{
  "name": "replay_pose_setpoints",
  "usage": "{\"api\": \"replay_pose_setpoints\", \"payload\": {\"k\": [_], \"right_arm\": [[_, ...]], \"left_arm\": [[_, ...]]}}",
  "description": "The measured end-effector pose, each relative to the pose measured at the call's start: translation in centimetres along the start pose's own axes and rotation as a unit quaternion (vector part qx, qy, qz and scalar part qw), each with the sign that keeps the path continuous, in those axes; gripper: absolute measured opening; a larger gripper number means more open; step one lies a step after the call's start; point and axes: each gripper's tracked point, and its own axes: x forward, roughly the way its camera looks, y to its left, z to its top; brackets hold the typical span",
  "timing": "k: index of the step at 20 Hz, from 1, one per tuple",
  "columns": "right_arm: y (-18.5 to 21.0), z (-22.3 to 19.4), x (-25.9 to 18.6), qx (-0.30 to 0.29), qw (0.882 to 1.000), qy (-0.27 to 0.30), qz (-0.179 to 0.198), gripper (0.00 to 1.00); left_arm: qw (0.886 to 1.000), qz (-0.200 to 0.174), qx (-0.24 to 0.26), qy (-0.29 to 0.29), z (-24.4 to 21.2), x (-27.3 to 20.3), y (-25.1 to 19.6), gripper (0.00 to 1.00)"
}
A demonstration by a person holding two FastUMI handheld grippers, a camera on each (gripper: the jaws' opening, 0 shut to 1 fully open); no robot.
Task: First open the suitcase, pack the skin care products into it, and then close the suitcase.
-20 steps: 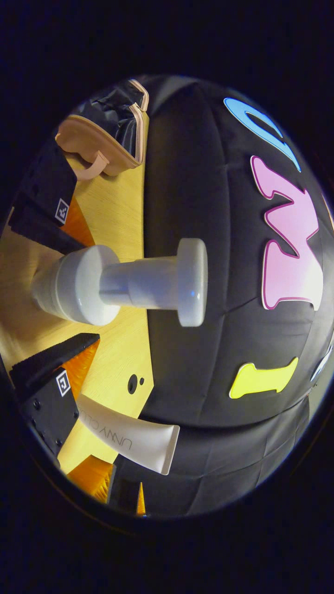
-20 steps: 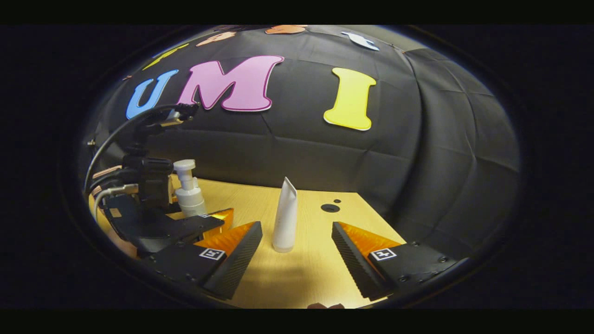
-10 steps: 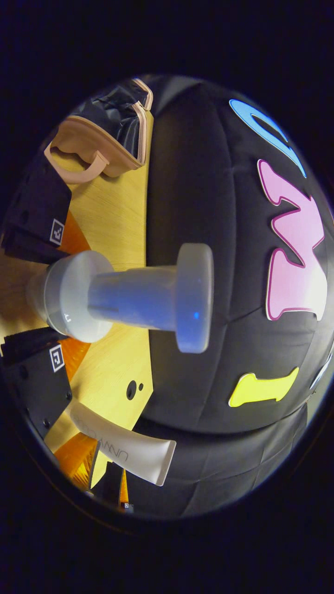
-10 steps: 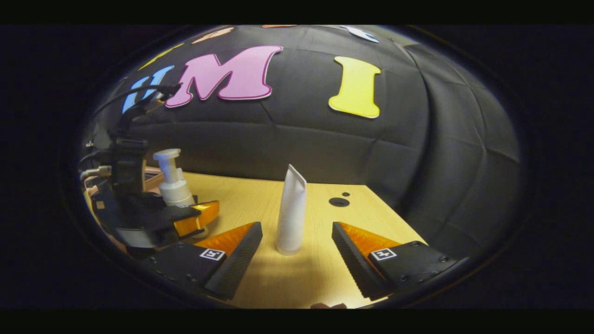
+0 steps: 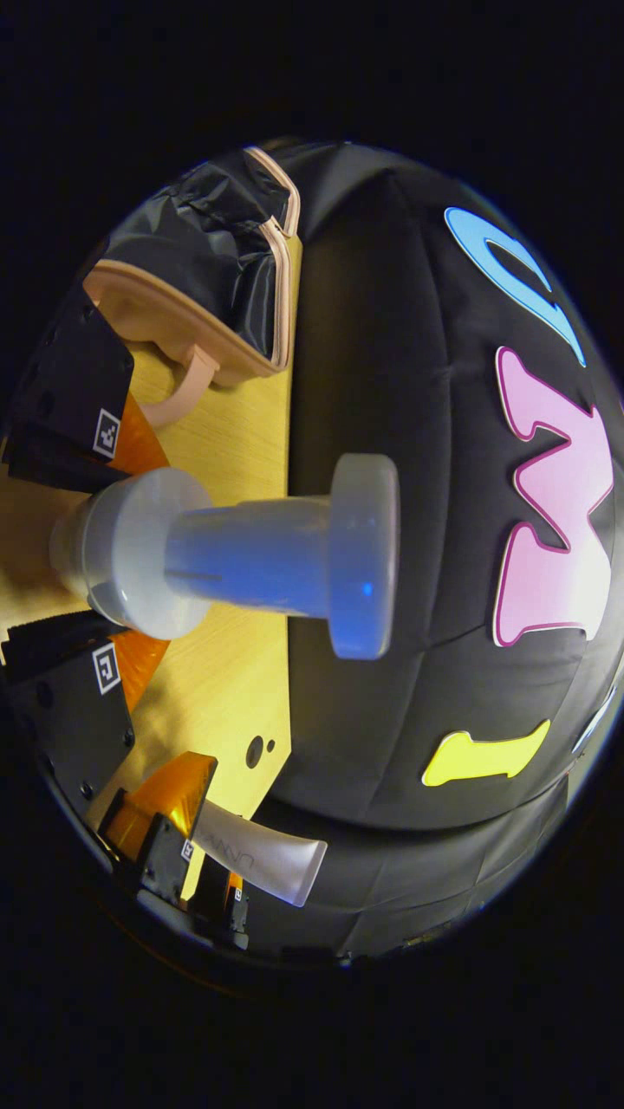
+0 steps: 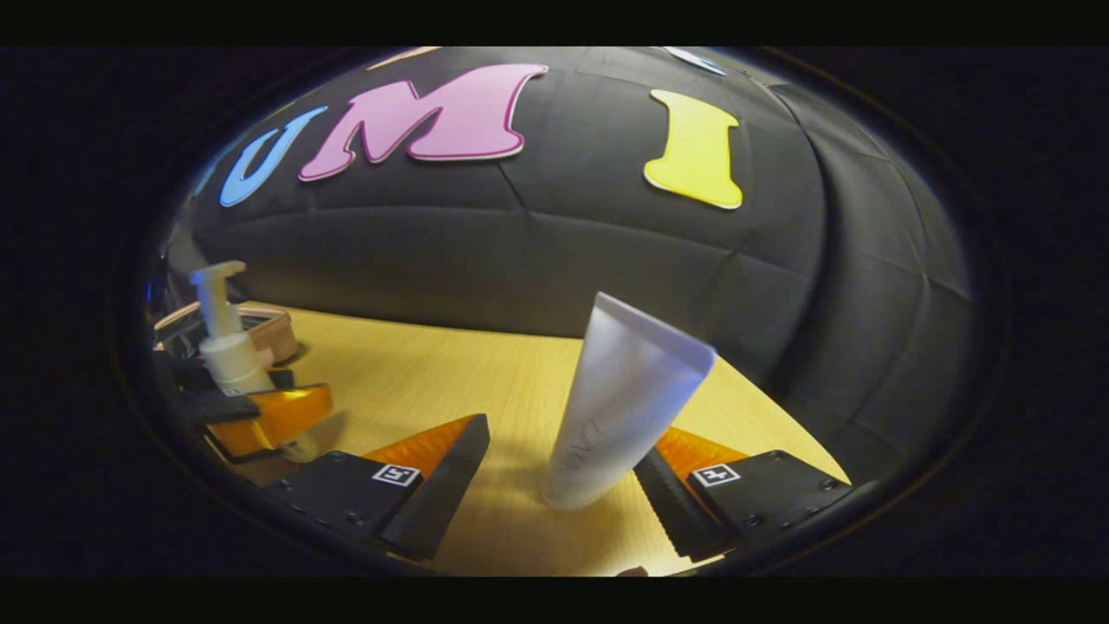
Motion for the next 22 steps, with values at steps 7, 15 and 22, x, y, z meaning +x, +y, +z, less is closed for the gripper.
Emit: {"api": "replay_pose_setpoints", "payload": {"k": [7,15,22], "right_arm": [[-1.1,-0.4,1.6,0.019,1.000,0.003,-0.009,0.63],[-0.5,-0.6,1.6,0.033,0.999,0.010,0.012,0.37],[0.4,3.5,-1.4,0.024,0.999,-0.022,0.024,0.37]], "left_arm": [[1.000,-0.003,0.001,0.007,-0.6,-1.2,0.5,0.62],[1.000,-0.001,-0.013,0.013,-0.8,-1.9,0.5,0.62],[0.999,-0.029,-0.038,-0.006,2.2,-5.3,0.0,0.62]]}}
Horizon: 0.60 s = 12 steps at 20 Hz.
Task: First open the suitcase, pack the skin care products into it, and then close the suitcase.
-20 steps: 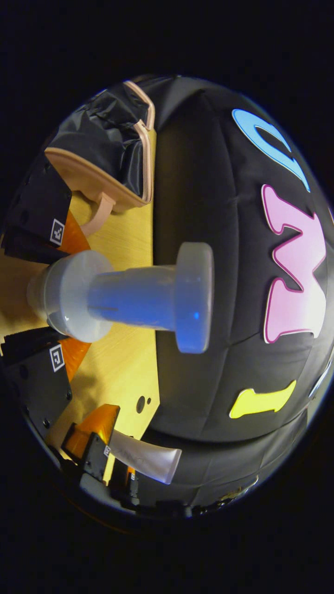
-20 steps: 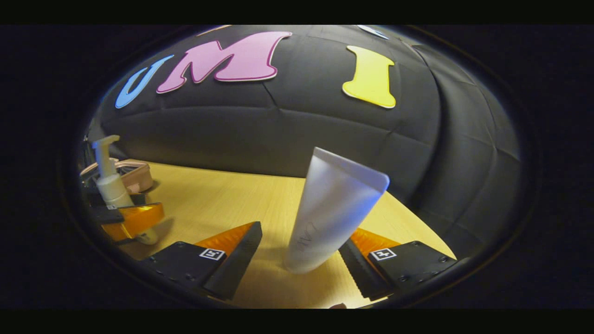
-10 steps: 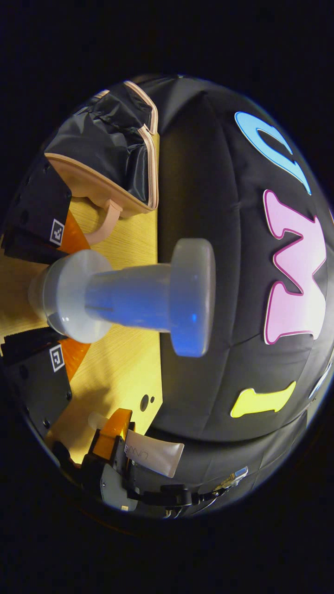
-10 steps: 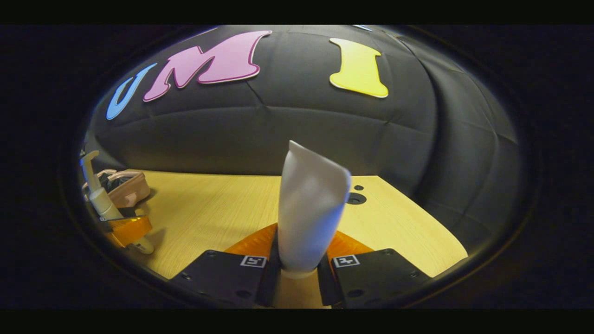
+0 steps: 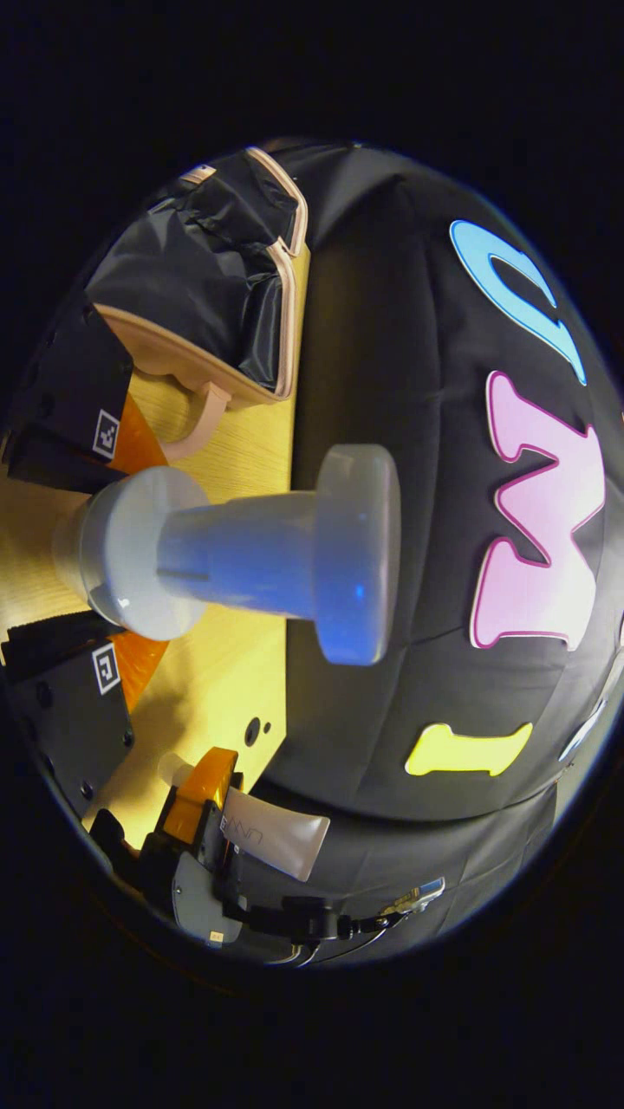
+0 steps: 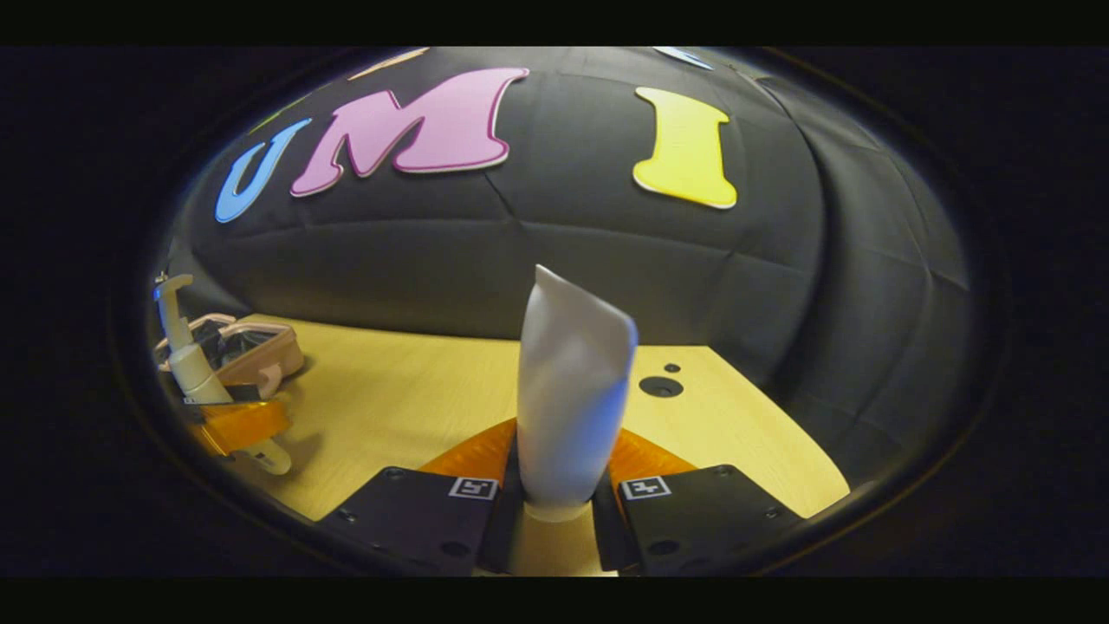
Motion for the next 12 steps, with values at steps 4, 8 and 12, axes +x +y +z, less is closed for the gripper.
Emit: {"api": "replay_pose_setpoints", "payload": {"k": [4,8,12], "right_arm": [[3.8,3.5,-2.5,-0.005,0.999,-0.019,0.030,0.36],[8.4,6.6,-4.9,0.000,0.997,-0.041,0.059,0.36],[12.9,7.9,-6.7,-0.006,0.995,-0.044,0.084,0.32]], "left_arm": [[1.000,-0.007,-0.011,-0.010,4.0,-3.0,1.6,0.62],[1.000,0.009,-0.024,-0.018,8.2,-6.1,6.8,0.62],[0.999,0.051,-0.009,0.010,9.0,-7.8,15.2,0.58]]}}
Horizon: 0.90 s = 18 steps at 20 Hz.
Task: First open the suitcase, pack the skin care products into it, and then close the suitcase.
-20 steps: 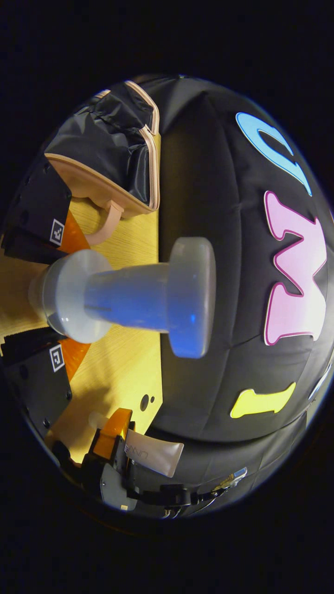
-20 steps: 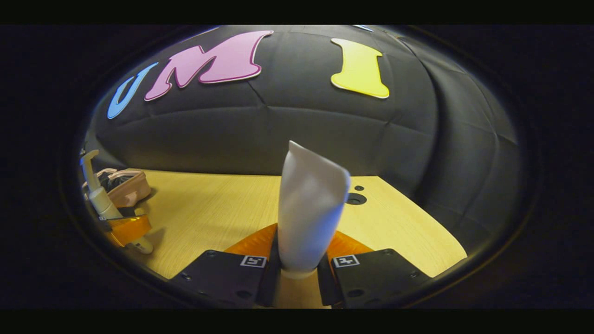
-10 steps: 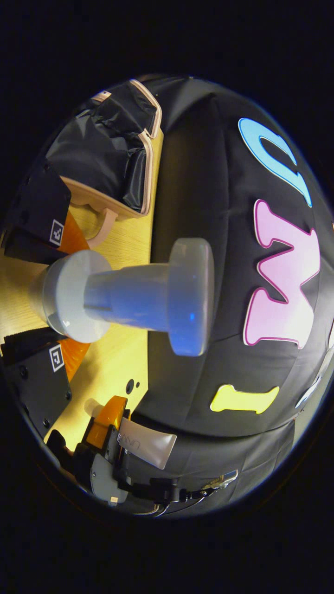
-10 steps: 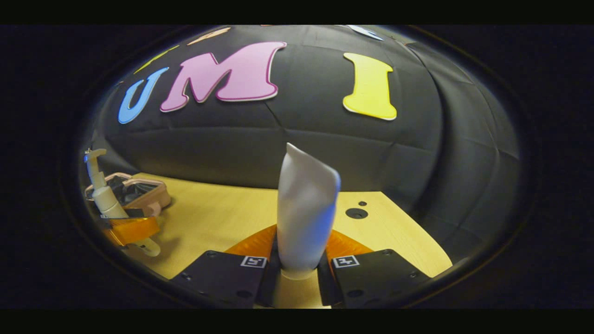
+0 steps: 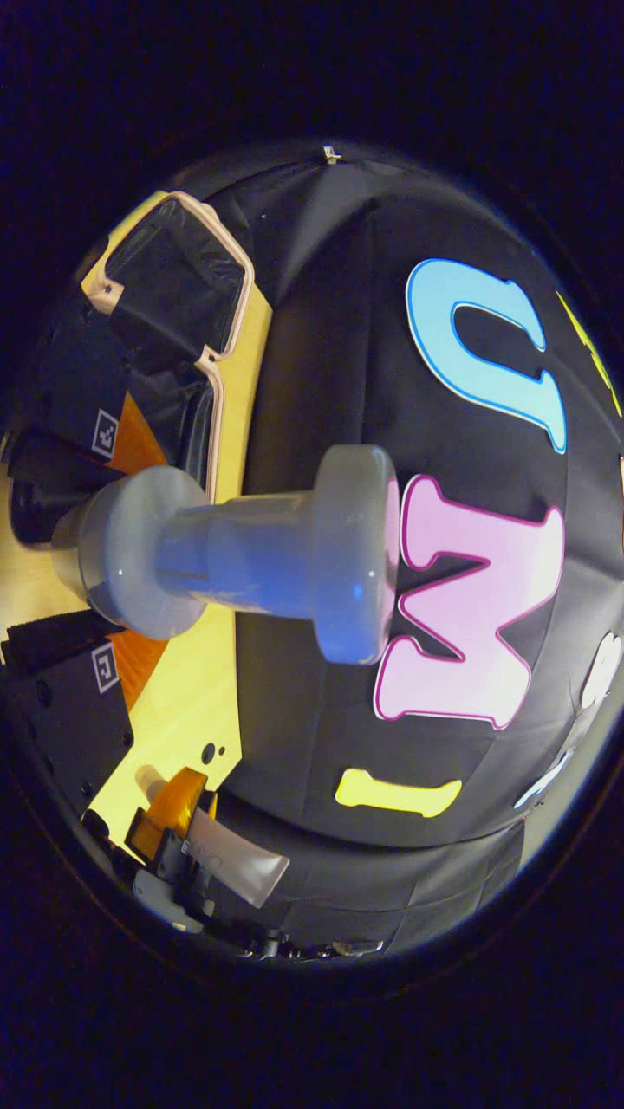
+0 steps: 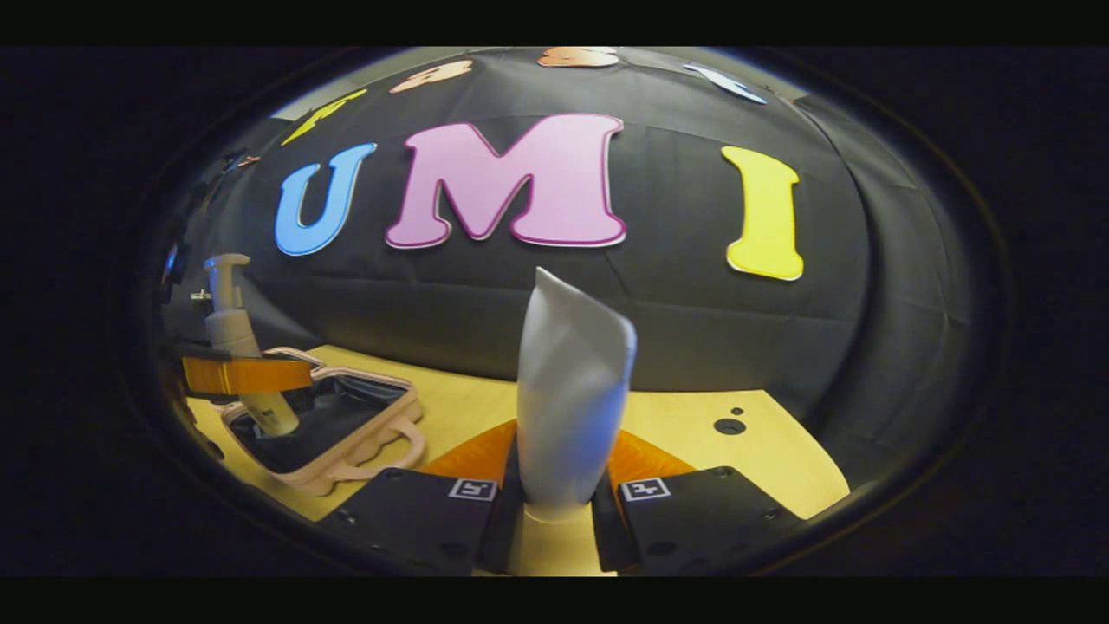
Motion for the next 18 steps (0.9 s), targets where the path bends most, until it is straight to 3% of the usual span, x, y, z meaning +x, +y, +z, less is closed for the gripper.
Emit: {"api": "replay_pose_setpoints", "payload": {"k": [1,5,9,10,13,16,17,18], "right_arm": [[1.1,0.4,-0.3,0.002,1.000,-0.002,0.005,0.36],[5.7,0.9,-1.0,0.000,1.000,-0.006,0.030,0.36],[9.4,0.4,-1.6,0.001,0.998,0.002,0.056,0.36],[10.1,0.2,-1.8,0.004,0.998,0.005,0.061,0.36],[11.3,0.4,-2.1,0.008,0.998,0.006,0.070,0.41],[11.7,0.2,-2.1,0.023,0.997,0.015,0.072,0.36],[11.6,0.2,-2.0,0.025,0.997,0.017,0.071,0.36],[11.6,0.1,-2.1,0.027,0.997,0.020,0.071,0.36]], "left_arm": [[1.000,0.001,-0.004,0.021,-0.6,0.2,1.7,0.62],[0.994,0.013,-0.008,0.105,-4.7,1.9,7.8,0.63],[0.981,0.004,0.021,0.191,-8.4,3.6,9.9,0.63],[0.977,0.004,0.019,0.211,-9.2,3.8,10.3,0.59],[0.959,-0.010,0.017,0.282,-11.9,4.4,11.0,0.62],[0.936,-0.023,0.027,0.351,-14.4,5.3,11.6,0.62],[0.933,-0.020,0.025,0.359,-14.5,5.9,11.9,0.58],[0.928,-0.017,0.022,0.372,-14.9,6.2,12.1,0.63]]}}
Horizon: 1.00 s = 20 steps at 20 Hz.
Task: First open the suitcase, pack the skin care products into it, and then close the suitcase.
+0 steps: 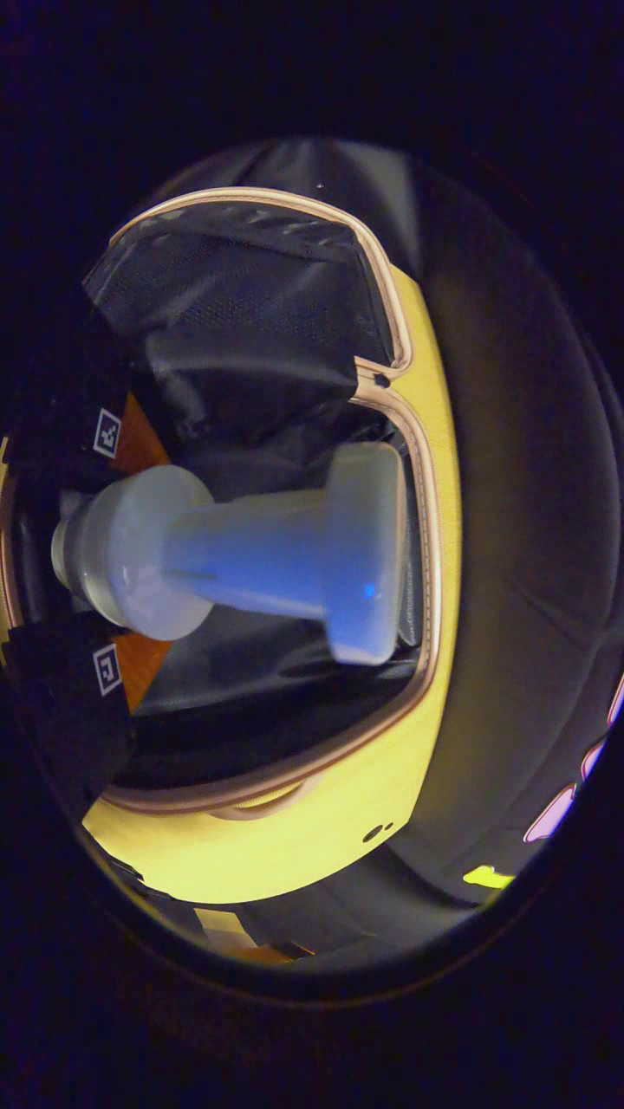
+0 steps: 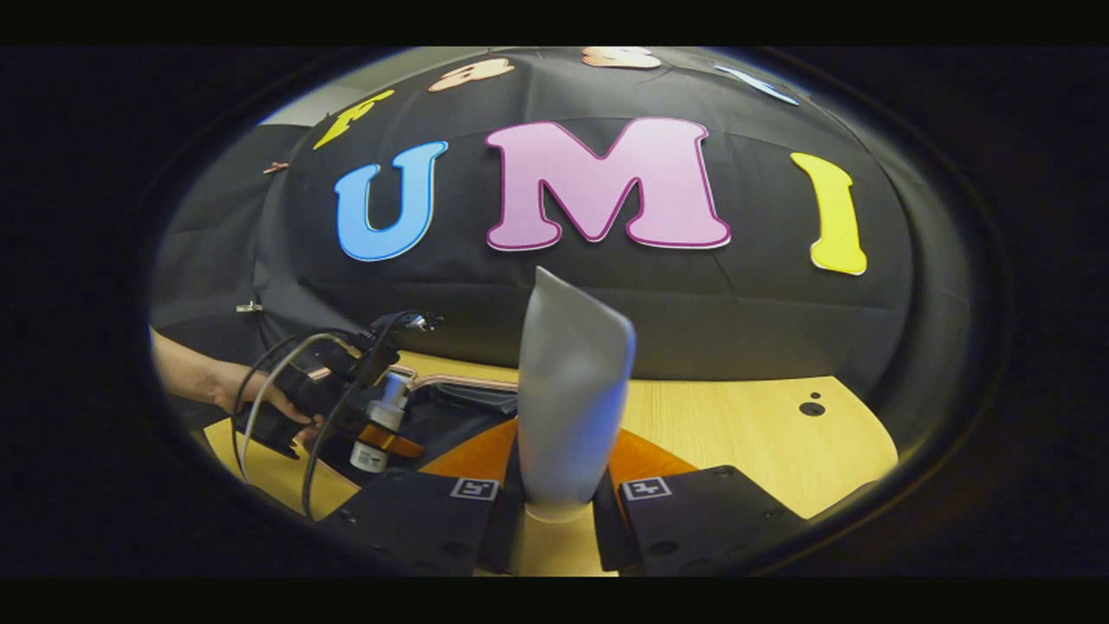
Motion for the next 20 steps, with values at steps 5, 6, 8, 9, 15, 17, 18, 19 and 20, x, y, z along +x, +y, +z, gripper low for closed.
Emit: {"api": "replay_pose_setpoints", "payload": {"k": [5,6,8,9,15,17,18,19,20], "right_arm": [[0.4,-0.3,0.6,0.007,1.000,0.012,0.000,0.36],[0.9,-0.4,0.8,0.009,1.000,0.017,0.002,0.36],[2.0,-0.3,1.2,0.011,1.000,0.025,0.008,0.36],[2.8,-0.1,1.4,0.008,0.999,0.028,0.012,0.36],[7.8,-0.5,4.3,0.012,0.997,0.064,0.034,0.31],[9.3,-1.6,5.4,0.026,0.995,0.093,0.033,0.37],[10.0,-2.4,5.8,0.034,0.993,0.111,0.028,0.36],[10.9,-3.2,6.4,0.047,0.990,0.128,0.028,0.31],[11.9,-3.5,7.0,0.056,0.989,0.135,0.028,0.36]], "left_arm": [[0.999,0.015,0.020,0.032,0.0,0.2,0.5,0.65],[0.999,0.026,0.019,0.027,0.1,0.3,0.8,0.64],[1.000,0.027,0.005,0.014,0.3,0.0,0.8,0.72],[1.000,0.028,-0.009,0.001,0.6,-0.2,0.8,0.84],[0.987,0.031,-0.041,-0.152,3.9,-9.3,1.9,0.82],[0.980,0.039,-0.034,-0.191,4.1,-13.0,2.7,0.82],[0.976,0.049,-0.029,-0.212,4.0,-14.9,3.4,0.82],[0.971,0.054,-0.027,-0.232,4.1,-16.8,4.0,0.81],[0.966,0.054,-0.024,-0.251,4.1,-18.4,4.3,0.82]]}}
